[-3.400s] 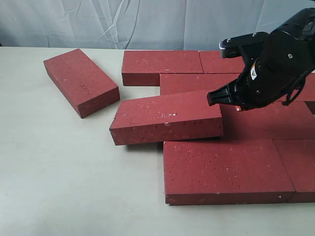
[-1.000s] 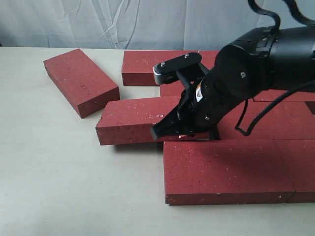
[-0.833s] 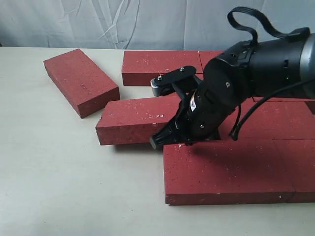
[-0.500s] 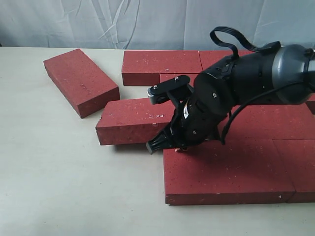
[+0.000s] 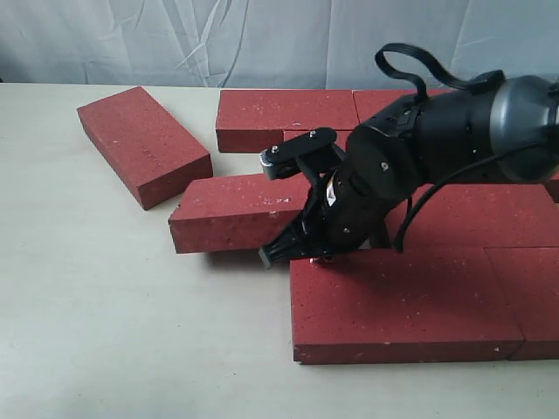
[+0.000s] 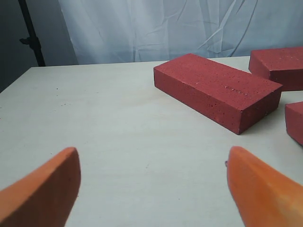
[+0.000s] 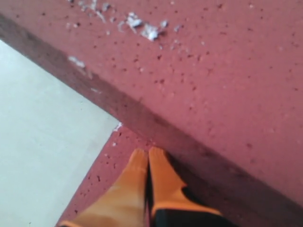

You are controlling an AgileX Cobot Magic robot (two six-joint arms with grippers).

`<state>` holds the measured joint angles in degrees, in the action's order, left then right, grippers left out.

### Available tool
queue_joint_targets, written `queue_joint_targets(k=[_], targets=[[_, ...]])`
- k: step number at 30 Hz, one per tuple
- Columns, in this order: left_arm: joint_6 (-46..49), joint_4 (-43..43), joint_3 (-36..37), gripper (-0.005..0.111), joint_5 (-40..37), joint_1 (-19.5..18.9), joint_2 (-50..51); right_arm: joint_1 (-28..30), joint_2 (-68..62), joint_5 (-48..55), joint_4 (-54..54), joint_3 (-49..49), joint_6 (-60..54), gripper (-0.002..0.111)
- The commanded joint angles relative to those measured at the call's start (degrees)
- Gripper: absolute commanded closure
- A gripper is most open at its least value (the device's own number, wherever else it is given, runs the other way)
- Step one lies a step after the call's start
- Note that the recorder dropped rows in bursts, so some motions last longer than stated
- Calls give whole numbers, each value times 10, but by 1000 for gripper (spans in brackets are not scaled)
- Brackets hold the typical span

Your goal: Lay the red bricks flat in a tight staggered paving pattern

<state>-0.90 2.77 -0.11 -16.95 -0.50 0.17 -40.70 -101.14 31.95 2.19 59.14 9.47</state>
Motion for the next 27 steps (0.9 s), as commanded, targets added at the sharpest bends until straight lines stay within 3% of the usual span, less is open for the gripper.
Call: queue_joint_targets(k=[1, 15, 27], targets=[[-2, -3, 1, 27, 6, 0, -2, 0, 38, 5, 30, 0, -4, 109], [-2, -3, 1, 27, 6, 0, -2, 0, -39, 7, 37, 0, -4, 109], [-2, -3, 1, 27, 6, 0, -2, 0, 55, 52, 51, 0, -4, 109]])
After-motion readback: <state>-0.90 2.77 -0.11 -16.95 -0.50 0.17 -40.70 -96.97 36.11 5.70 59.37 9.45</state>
